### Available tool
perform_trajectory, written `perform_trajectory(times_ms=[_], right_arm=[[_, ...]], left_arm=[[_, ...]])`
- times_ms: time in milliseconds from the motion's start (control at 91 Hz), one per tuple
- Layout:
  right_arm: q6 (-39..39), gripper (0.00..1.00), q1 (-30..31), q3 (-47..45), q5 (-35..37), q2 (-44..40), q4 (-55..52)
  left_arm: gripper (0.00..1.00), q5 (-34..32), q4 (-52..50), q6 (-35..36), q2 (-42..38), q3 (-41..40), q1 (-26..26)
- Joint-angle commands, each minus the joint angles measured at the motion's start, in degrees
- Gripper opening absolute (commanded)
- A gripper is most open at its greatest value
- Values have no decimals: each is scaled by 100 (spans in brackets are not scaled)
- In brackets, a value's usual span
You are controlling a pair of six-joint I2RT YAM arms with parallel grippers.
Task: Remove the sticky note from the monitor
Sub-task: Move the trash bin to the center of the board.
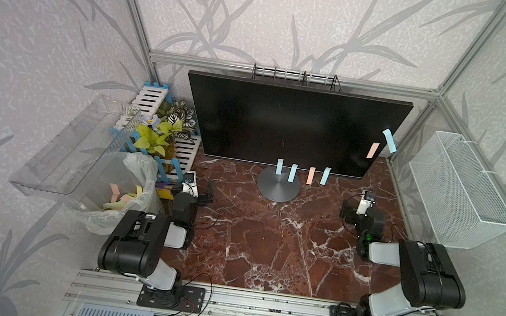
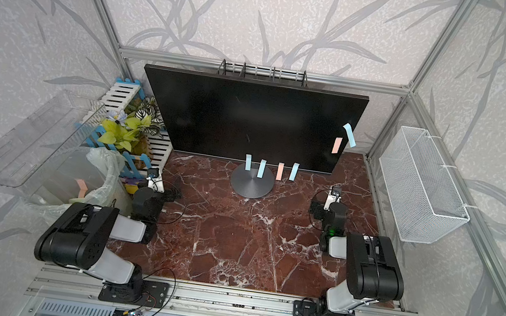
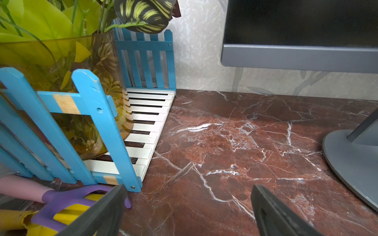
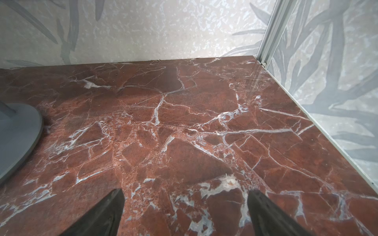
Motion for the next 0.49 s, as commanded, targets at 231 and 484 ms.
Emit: perform_trajectory(times_ms=[231,484], right_arm=[[-4,99,-23,45,-42,31,154],[44,99,-98,54,-172,27,143]], left_arm=[[100,115,84,65,12,94,32],[100,83,80,70,16,93,16]])
